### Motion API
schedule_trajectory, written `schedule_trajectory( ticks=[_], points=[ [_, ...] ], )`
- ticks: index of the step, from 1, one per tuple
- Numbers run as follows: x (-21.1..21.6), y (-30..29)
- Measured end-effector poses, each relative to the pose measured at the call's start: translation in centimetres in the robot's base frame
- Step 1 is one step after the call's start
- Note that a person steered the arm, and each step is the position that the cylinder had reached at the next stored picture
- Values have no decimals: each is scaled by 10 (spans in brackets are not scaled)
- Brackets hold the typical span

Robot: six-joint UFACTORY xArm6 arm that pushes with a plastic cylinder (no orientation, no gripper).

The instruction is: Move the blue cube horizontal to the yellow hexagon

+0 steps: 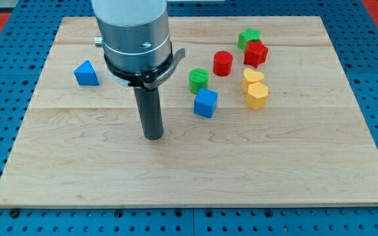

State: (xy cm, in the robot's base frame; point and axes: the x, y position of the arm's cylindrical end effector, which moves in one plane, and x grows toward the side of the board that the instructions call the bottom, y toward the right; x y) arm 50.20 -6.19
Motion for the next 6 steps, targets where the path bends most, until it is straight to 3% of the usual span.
schedule_trajectory(
  ticks=[2,4,6],
  points=[
    [5,11],
    [-2,74],
    [-54,129]
  ],
)
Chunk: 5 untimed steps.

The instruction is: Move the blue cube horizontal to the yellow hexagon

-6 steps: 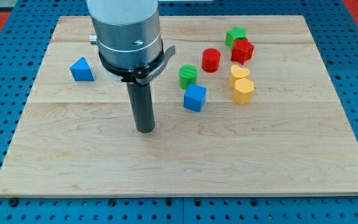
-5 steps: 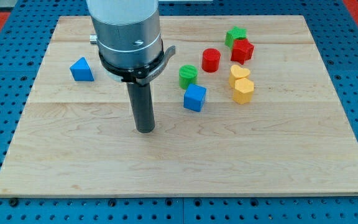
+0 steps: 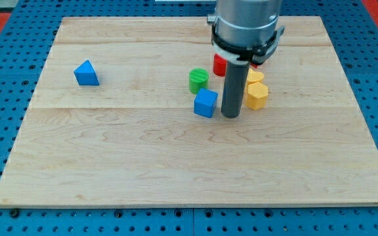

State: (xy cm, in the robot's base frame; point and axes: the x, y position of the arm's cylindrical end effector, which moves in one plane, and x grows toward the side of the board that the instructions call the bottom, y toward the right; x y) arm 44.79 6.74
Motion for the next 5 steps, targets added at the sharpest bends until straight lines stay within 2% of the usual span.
schedule_trajectory(
  ticks=[1,2,5],
  points=[
    [-15,-70],
    [-4,-121],
    [-23,-130]
  ],
)
